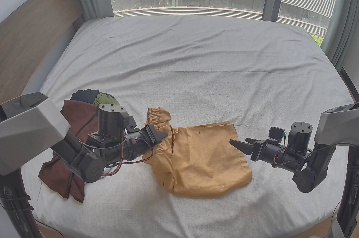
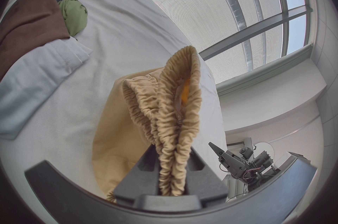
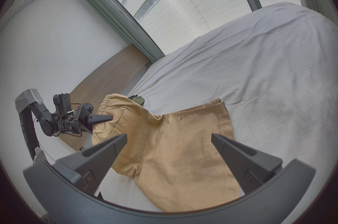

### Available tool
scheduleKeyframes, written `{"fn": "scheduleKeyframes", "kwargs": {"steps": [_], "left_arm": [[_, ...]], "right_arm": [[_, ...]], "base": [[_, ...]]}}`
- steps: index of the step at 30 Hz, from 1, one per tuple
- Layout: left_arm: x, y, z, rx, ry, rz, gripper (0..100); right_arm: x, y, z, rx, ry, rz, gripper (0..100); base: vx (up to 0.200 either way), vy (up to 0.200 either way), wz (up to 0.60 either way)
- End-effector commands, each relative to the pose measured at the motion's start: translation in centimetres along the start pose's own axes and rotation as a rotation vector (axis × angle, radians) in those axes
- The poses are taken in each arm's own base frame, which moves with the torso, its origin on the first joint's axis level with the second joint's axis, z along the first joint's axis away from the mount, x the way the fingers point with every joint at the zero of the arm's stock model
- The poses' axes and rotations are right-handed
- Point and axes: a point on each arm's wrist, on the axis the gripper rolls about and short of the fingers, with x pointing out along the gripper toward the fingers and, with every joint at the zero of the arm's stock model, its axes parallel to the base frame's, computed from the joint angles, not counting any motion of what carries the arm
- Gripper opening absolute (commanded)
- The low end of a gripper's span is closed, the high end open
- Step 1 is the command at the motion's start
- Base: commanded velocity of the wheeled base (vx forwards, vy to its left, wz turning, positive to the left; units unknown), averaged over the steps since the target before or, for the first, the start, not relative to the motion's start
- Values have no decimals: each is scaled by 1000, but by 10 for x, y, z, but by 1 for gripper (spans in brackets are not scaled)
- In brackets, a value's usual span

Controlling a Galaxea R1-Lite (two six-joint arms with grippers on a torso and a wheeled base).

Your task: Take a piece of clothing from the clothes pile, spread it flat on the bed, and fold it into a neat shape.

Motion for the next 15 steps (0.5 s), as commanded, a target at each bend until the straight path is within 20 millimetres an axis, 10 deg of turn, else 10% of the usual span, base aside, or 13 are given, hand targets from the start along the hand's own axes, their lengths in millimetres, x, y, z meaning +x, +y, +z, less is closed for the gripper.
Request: {"fn": "scheduleKeyframes", "kwargs": {"steps": [1,15], "left_arm": [[9,-17,-1,16,2,-35,0],[42,-35,-21,38,63,-61,0]], "right_arm": [[-4,-4,7,-3,-24,-13,100],[-13,-10,28,-17,-92,-16,100]], "base": [[0,0,0],[0,0,0]]}}
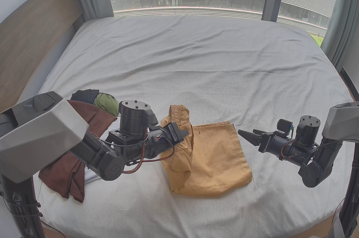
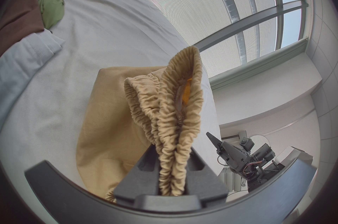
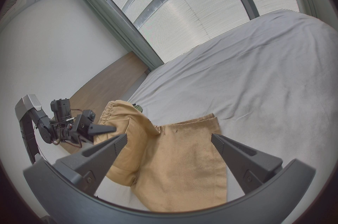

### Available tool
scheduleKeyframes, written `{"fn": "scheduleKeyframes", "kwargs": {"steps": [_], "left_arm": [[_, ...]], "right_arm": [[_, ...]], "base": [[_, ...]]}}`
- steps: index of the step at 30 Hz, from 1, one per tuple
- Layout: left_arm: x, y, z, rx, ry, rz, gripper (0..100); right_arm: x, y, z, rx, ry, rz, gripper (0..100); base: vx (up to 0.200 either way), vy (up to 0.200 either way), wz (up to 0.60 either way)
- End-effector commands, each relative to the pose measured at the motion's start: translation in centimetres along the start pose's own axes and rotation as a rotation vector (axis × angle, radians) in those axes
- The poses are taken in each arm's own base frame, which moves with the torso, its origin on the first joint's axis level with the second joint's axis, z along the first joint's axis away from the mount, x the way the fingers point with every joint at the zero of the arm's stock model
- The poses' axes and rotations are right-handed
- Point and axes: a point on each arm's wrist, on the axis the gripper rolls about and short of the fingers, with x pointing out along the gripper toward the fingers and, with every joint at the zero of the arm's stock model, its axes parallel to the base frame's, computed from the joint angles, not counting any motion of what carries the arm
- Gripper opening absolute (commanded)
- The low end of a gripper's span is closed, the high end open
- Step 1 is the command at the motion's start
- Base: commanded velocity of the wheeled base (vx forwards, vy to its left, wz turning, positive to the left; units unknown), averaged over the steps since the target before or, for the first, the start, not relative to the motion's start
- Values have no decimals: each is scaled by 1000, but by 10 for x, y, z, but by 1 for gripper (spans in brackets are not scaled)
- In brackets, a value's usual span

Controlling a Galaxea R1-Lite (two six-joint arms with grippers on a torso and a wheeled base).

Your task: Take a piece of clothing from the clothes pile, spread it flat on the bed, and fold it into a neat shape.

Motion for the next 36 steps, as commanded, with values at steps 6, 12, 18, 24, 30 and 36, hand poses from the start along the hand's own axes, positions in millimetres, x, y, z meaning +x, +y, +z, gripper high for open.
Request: {"fn": "scheduleKeyframes", "kwargs": {"steps": [6,12,18,24,30,36], "left_arm": [[22,-18,-11,9,59,-11,0],[37,-25,-14,13,70,-1,0],[51,-26,-28,22,92,10,0],[60,-29,-33,29,96,2,0],[61,-32,-35,32,99,0,0],[68,-33,-41,35,119,8,0]], "right_arm": [[-3,-13,13,-5,-48,-28,100],[-4,-14,15,-5,-51,-24,100],[-5,-14,17,-7,-59,-27,100],[-5,-15,18,-8,-61,-26,100],[-5,-15,17,-7,-60,-26,100],[-5,-15,17,-7,-60,-26,100]], "base": [[0,0,0],[0,0,0],[0,0,0],[0,0,0],[0,0,0],[0,0,0]]}}
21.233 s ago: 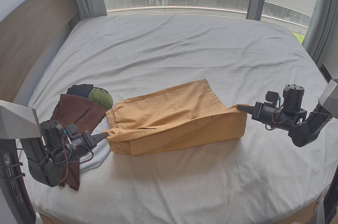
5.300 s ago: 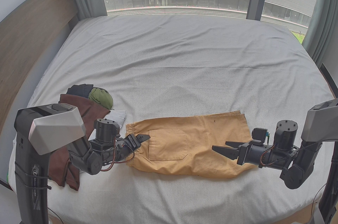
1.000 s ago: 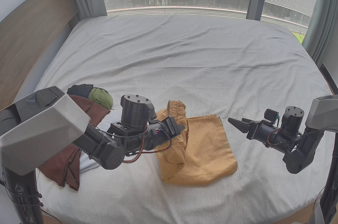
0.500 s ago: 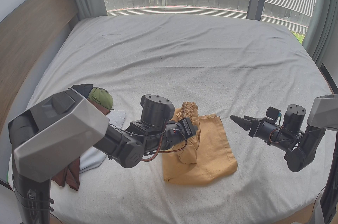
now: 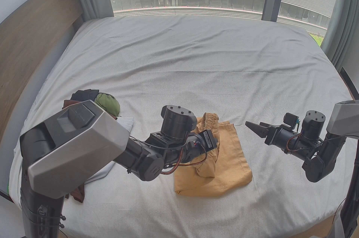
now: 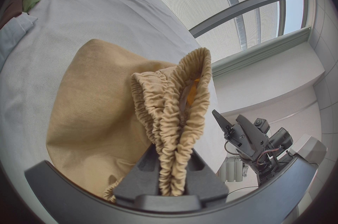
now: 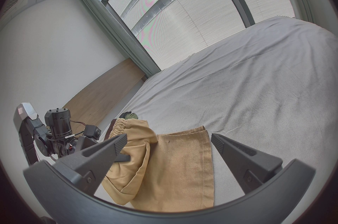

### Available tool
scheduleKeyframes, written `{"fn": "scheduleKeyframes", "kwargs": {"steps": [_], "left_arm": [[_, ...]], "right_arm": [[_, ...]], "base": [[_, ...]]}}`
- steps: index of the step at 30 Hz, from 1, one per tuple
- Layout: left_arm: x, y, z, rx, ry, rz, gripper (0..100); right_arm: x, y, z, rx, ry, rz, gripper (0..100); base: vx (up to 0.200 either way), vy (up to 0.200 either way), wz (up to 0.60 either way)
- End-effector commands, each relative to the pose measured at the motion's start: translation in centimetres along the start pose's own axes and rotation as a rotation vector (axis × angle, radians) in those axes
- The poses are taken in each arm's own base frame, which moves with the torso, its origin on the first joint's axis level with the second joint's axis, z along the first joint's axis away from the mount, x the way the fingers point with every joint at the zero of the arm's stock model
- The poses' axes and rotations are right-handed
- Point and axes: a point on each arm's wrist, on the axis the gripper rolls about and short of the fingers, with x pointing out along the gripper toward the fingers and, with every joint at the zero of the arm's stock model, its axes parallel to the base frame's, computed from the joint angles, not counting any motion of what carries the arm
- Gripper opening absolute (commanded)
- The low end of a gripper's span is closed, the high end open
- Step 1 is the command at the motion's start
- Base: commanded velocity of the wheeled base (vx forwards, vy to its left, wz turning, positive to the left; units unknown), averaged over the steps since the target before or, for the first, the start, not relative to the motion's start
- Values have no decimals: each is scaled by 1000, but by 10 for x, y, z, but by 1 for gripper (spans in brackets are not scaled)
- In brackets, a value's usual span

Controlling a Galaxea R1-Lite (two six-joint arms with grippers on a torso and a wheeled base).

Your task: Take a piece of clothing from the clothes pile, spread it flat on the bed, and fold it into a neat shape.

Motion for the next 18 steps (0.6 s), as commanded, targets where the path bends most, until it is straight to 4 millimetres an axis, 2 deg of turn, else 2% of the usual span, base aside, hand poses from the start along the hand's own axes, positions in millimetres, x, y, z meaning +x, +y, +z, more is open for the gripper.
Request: {"fn": "scheduleKeyframes", "kwargs": {"steps": [1,9,10,18], "left_arm": [[6,1,-4,2,13,6,0],[14,1,-6,5,-2,13,0],[14,1,-5,6,-4,10,100],[14,-7,2,12,-31,-19,100]], "right_arm": [[0,0,0,0,0,0,100],[1,0,1,-3,-5,2,100],[1,0,1,-3,-5,2,100],[1,-1,0,0,0,0,100]], "base": [[0,0,0],[0,0,0],[0,0,0],[0,0,0]]}}
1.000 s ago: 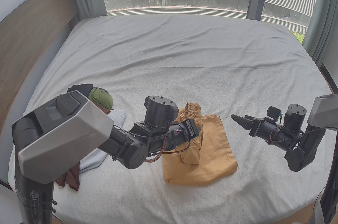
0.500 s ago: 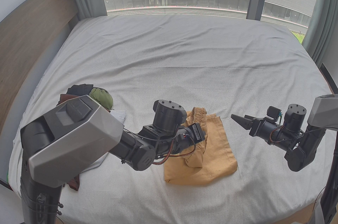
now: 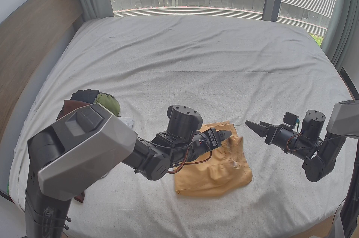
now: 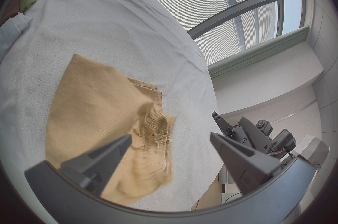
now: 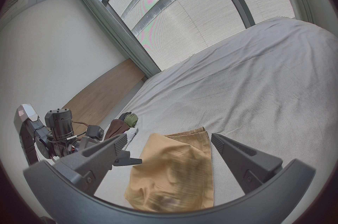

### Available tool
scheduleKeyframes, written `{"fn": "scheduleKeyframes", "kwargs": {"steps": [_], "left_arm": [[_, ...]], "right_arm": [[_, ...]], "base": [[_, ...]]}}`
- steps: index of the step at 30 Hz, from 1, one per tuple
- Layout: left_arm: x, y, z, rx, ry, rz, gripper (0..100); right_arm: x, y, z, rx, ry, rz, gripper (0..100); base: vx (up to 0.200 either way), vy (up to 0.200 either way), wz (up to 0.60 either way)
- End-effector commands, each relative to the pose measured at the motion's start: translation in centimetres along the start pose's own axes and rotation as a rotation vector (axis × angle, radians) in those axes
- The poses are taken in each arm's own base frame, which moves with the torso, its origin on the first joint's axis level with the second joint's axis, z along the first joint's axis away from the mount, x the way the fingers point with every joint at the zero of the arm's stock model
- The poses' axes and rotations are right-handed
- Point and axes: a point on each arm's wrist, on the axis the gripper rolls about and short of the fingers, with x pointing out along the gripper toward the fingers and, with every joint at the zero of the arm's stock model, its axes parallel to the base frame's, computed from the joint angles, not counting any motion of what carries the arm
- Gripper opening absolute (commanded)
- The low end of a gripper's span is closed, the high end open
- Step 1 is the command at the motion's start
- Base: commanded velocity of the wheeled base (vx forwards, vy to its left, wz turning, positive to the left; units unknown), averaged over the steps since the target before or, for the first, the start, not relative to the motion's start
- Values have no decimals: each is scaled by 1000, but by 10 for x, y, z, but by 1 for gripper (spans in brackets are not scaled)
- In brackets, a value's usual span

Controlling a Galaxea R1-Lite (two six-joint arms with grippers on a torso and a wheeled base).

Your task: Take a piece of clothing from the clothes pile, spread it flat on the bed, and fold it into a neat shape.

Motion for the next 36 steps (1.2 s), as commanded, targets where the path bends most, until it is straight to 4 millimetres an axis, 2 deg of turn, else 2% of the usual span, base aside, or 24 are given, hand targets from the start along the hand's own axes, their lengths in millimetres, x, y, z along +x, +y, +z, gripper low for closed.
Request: {"fn": "scheduleKeyframes", "kwargs": {"steps": [1,6,12,15,21,26,27,33,35,36], "left_arm": [[0,-3,3,2,-10,-11,100],[-4,-2,5,-15,-19,-13,100],[-22,-4,11,-40,-33,-14,100],[-34,0,15,-42,-59,-20,100],[-75,14,26,-53,-116,-33,100],[-93,22,26,-50,-110,-12,100],[-105,27,26,-34,-112,-6,100],[-148,39,22,-2,-150,-50,100],[-155,40,21,-3,-165,-53,100],[-168,43,20,-1,-194,-63,100]], "right_arm": [[1,-1,-2,2,6,-1,100],[0,-1,-2,3,6,-3,100],[-2,-1,-8,12,29,-10,100],[-2,-3,-19,27,70,-19,100],[-1,-5,-32,37,112,-27,100],[-1,-2,-35,39,126,-20,100],[-2,-2,-36,40,130,-22,100],[-1,-5,-41,49,147,-29,100],[-1,-5,-43,50,153,-30,100],[1,-4,-44,48,156,-23,100]], "base": [[0,0,0],[0,0,0],[0,0,0],[0,0,0],[0,0,0],[0,0,0],[0,0,0],[0,0,0],[0,0,0],[0,0,0]]}}
